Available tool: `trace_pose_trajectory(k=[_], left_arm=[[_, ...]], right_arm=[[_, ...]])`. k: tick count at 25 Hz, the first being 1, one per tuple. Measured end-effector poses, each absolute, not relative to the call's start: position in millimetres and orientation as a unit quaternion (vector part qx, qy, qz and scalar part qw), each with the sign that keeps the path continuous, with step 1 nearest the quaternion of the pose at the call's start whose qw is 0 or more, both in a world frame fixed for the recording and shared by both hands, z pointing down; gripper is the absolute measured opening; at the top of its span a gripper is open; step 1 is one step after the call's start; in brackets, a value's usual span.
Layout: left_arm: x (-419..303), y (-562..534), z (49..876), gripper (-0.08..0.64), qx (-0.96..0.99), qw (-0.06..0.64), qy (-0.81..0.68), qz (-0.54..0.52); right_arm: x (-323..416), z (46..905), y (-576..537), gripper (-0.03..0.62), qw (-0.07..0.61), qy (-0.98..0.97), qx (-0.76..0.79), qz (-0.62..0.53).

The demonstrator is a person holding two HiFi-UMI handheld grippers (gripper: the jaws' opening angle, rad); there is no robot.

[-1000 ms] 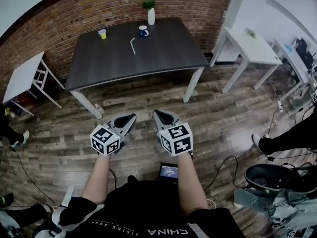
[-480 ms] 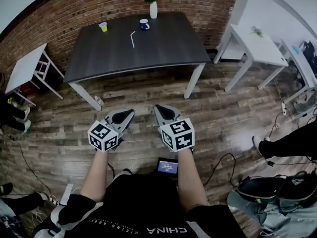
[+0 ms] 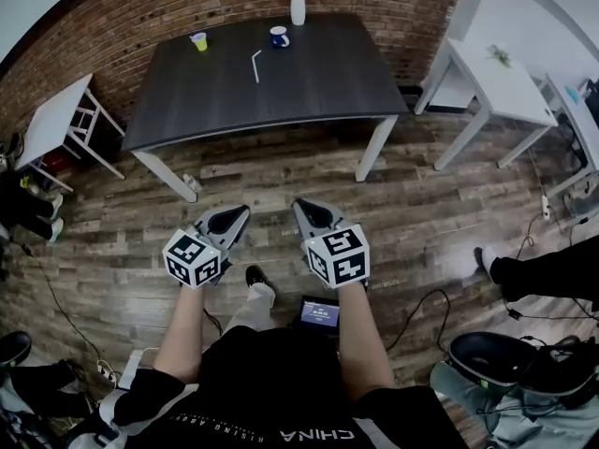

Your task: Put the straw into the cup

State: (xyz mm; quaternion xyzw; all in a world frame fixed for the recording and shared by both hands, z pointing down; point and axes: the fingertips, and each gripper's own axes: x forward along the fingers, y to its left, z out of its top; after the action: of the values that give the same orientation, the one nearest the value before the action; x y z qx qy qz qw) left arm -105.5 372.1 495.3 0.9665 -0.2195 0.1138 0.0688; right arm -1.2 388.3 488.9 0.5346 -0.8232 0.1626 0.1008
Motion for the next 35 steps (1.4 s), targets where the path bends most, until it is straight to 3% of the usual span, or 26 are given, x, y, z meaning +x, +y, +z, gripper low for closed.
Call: trace_pose_trajectory(k=[18,35], left_arm=[[-121.9,182.4,493.6,0.003,0.979,0.083,-0.161,0.096],[-110.7,86.8,518.3,0.003,0.975,0.107,-0.160,0.106]], right_arm=[[-20.1,480.8,207.2,0.005,0.108,-0.788,0.582,0.170],[-9.5,497.6,109.0,0.006,0.116,-0.787,0.578,0.182]])
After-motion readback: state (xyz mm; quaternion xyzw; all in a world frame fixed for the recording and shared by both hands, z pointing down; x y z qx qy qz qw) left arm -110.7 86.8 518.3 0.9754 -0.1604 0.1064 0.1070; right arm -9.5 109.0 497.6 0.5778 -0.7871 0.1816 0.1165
